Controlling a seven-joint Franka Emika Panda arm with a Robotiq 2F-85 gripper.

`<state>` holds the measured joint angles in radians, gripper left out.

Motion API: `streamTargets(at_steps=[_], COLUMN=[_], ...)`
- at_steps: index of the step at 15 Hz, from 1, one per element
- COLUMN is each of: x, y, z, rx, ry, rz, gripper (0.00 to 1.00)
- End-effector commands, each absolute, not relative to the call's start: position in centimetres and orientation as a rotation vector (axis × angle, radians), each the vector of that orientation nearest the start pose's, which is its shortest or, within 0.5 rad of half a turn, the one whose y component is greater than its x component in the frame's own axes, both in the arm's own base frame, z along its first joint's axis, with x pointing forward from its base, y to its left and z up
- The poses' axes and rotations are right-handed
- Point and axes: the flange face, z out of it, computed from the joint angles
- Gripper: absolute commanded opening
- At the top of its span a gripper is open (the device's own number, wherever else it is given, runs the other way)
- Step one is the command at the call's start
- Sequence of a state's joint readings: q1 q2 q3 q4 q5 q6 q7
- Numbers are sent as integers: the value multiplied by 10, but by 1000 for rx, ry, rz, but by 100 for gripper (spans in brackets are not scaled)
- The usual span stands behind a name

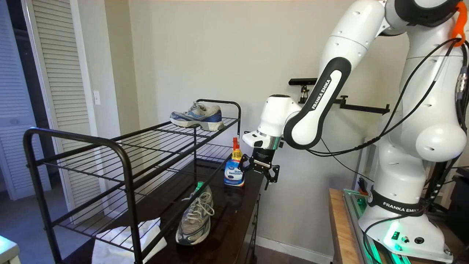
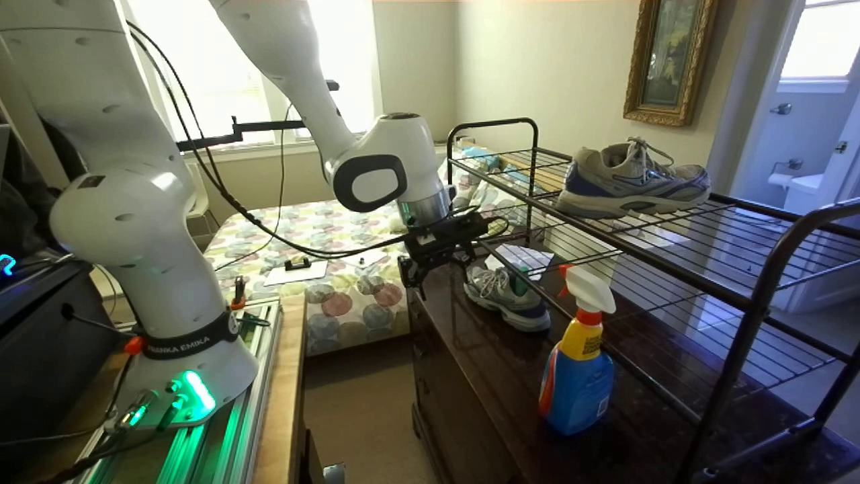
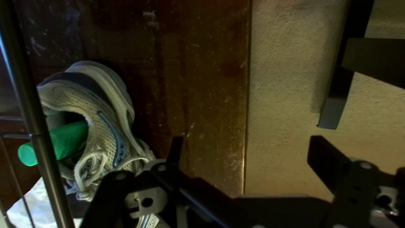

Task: Put the sneakers on the topmost shelf.

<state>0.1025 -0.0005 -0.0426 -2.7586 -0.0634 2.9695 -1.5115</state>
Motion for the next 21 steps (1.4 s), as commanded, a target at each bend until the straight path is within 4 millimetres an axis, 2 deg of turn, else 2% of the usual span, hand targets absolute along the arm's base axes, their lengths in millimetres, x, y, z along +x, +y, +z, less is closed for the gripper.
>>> streamTargets(at_steps=[1,5,8,10,12,17,21], x=[411,410,413,425,435,449,463], y=[49,77,63,44,38,56,71], z=[216,200,198,196,190,164,155], rx=[2007,1939,1853,1819,1811,1767,1726], ry=[2167,2218,2163,2085,2043,2107,2115], rz=[320,376,427,434,443,411,416], gripper=[100,100,100,100,100,100,100])
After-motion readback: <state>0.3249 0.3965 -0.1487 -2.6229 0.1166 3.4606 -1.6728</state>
